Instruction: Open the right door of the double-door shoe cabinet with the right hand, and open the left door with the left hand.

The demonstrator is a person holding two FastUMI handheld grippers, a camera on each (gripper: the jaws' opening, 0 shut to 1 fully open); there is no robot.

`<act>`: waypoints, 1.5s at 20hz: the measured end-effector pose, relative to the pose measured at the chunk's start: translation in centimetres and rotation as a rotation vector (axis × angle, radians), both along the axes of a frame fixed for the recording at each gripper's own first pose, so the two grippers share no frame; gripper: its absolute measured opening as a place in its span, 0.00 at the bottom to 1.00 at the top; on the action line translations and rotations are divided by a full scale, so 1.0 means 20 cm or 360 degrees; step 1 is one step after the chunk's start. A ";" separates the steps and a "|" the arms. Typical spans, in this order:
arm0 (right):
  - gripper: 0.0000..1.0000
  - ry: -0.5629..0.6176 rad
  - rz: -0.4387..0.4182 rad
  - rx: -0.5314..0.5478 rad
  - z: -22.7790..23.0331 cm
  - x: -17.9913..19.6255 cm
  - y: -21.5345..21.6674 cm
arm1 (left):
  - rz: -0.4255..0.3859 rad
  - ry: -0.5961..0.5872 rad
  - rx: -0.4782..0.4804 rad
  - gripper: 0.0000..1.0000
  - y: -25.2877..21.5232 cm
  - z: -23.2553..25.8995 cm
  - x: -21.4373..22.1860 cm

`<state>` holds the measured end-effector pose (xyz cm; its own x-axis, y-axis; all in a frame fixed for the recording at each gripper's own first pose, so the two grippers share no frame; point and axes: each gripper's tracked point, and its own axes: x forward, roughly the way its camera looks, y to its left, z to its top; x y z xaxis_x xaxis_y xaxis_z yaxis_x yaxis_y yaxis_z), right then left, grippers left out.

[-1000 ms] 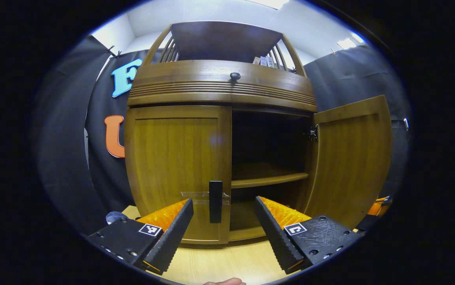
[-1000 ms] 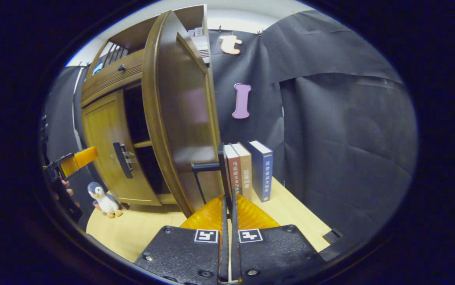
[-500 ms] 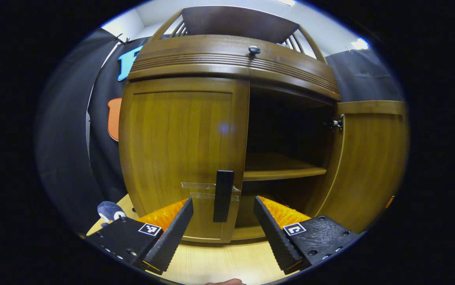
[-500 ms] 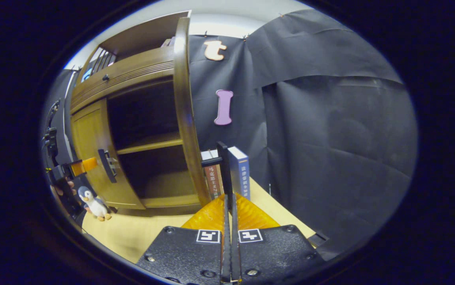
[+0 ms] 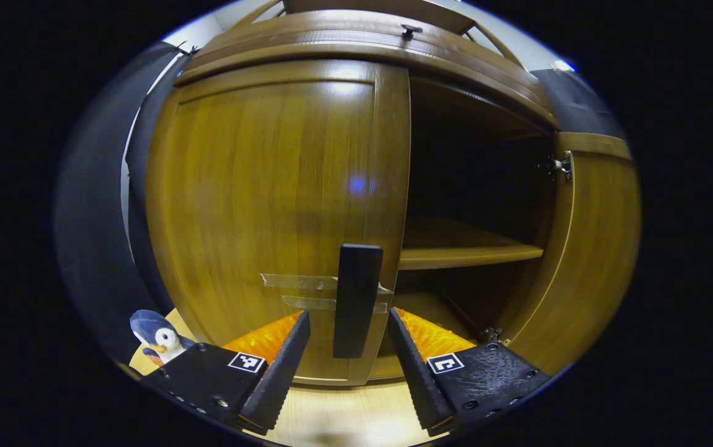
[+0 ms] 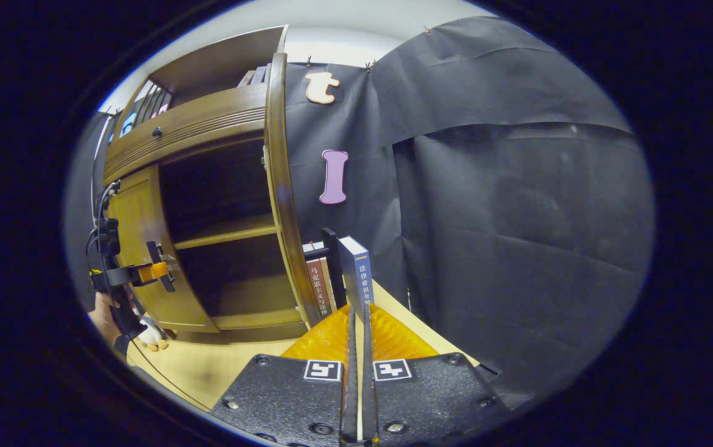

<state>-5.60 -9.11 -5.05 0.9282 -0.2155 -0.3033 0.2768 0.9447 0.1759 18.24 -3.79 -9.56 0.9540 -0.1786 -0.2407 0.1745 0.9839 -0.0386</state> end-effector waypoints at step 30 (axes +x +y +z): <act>0.43 0.0007 0.0175 -0.0071 0.04 -0.06 0.37 | -0.0116 -0.0046 -0.0003 0.22 0.04 0.01 -0.14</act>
<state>-6.77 -1.77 -4.33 0.9457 -0.1259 -0.2997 0.1719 0.9762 0.1321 15.52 -3.01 -9.26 0.9451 -0.2481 -0.2126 0.2466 0.9685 -0.0342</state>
